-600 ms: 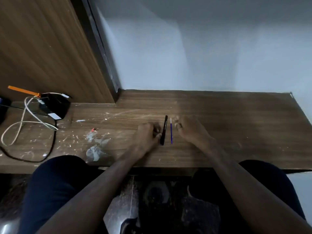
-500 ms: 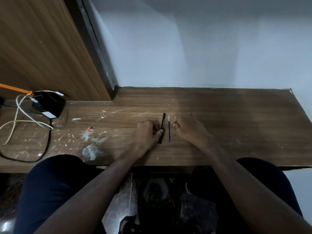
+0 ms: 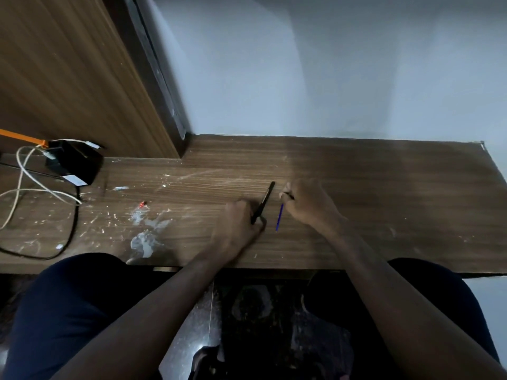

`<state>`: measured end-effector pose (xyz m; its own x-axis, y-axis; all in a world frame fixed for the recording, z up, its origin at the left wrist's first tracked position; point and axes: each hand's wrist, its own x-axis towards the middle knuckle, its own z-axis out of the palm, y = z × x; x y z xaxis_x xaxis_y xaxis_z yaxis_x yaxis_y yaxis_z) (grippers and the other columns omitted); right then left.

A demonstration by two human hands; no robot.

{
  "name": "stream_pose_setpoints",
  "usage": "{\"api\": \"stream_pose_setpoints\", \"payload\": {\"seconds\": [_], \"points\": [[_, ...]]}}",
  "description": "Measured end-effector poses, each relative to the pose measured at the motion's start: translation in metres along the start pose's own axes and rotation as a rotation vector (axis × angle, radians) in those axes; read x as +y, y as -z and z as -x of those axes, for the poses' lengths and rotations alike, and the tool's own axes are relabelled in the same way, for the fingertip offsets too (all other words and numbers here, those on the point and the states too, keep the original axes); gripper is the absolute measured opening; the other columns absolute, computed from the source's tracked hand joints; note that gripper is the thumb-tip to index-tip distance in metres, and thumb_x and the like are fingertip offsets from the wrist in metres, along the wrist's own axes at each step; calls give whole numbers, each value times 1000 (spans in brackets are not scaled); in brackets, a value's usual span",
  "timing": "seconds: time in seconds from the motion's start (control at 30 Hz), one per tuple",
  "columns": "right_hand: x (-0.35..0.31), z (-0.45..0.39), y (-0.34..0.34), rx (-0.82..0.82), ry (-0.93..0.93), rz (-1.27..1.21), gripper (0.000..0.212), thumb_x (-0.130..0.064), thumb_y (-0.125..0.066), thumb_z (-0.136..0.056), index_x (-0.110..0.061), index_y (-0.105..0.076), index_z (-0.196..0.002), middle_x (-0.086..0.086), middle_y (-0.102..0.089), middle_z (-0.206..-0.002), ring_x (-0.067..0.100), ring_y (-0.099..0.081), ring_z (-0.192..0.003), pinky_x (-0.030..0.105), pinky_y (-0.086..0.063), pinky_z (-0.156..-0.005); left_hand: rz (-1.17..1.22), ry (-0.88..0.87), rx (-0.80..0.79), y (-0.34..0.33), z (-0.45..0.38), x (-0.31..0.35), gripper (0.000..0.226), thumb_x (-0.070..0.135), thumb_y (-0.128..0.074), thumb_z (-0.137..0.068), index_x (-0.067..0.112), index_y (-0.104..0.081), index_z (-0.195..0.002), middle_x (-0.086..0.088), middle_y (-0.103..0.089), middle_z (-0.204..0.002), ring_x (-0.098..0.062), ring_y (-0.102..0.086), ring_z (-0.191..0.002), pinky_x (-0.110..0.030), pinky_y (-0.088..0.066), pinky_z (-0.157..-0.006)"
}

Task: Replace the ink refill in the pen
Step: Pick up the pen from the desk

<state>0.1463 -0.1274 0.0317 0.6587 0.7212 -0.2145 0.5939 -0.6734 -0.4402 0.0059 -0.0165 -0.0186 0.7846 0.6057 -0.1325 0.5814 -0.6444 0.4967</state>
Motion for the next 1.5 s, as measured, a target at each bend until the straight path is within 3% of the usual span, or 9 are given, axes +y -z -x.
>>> {"api": "stream_pose_setpoints", "payload": {"seconds": [0.1, 0.2, 0.3, 0.4, 0.6, 0.8, 1.1, 1.37, 1.5], "points": [[4, -4, -3, 19, -55, -97, 28, -26, -65, -102, -4, -79, -92, 13, -80, -86, 30, -76, -85, 29, -54, -72, 56, -5, -8, 20, -5, -4, 21, 34, -73, -90, 14, -77, -86, -8, -77, -82, -28, -73, -81, -29, -47, -67], [3, -4, -4, 6, -158, -451, 29, -39, -67, -101, -14, -79, -90, 6, -83, -84, 22, -80, -79, 36, -65, -75, 199, -93, 28, 36, -3, -5, 15, 29, -74, -92, 15, -73, -90, 3, -75, -80, -15, -72, -77, -32, -57, -80], [-2, -4, -6, 8, -185, -773, 27, -47, -74, -96, -20, -79, -96, -2, -84, -85, 9, -78, -72, 29, -65, -69, 232, -231, 98, 41, 3, -1, 13, 23, -75, -92, 10, -72, -95, 0, -74, -85, -17, -70, -75, -34, -58, -75], [-4, -5, -6, 34, -203, -867, 27, -38, -80, -93, -12, -79, -98, 4, -81, -80, 16, -78, -76, 37, -67, -77, 188, -324, 173, 40, 2, 2, 15, 20, -76, -91, 8, -69, -95, -3, -71, -88, -18, -66, -76, -35, -56, -73], [-8, -3, -2, -22, -210, -1053, 26, -24, -78, -97, -1, -77, -110, 13, -83, -98, 15, -79, -85, 34, -63, -82, 429, -167, 73, 38, -7, -1, 10, 31, -82, -89, 25, -78, -96, 14, -74, -80, 4, -69, -69, -7, -47, -64], [-10, -1, 5, 11, -142, -1059, 29, -21, -75, -100, 4, -76, -115, 22, -81, -107, 20, -78, -92, 34, -66, -88, 581, -85, 104, 36, -8, -1, 10, 40, -84, -86, 30, -83, -91, 26, -74, -67, 14, -66, -60, -3, -43, -59], [-9, -4, 3, 44, -165, -1152, 24, -20, -76, -98, 1, -77, -109, 24, -80, -108, 24, -77, -95, 33, -62, -89, 633, -74, 89, 45, -9, 3, 7, 37, -86, -85, 30, -83, -86, 14, -76, -64, 4, -69, -57, -9, -47, -59], [-13, -4, 3, 55, -169, -1244, 25, -14, -69, -102, 5, -72, -118, 6, -75, -90, 9, -71, -82, 20, -62, -80, 609, -96, 120, 48, -16, 4, 13, 41, -86, -84, 31, -84, -91, 13, -79, -70, 0, -74, -62, -12, -52, -60], [-20, -2, 2, 31, -184, -1261, 16, -12, -63, -106, -1, -70, -114, 7, -74, -97, 8, -71, -83, 24, -61, -85, 575, -102, 112, 48, -17, 1, 20, 43, -84, -85, 28, -86, -97, 9, -81, -74, -5, -77, -66, -18, -56, -65]]}}
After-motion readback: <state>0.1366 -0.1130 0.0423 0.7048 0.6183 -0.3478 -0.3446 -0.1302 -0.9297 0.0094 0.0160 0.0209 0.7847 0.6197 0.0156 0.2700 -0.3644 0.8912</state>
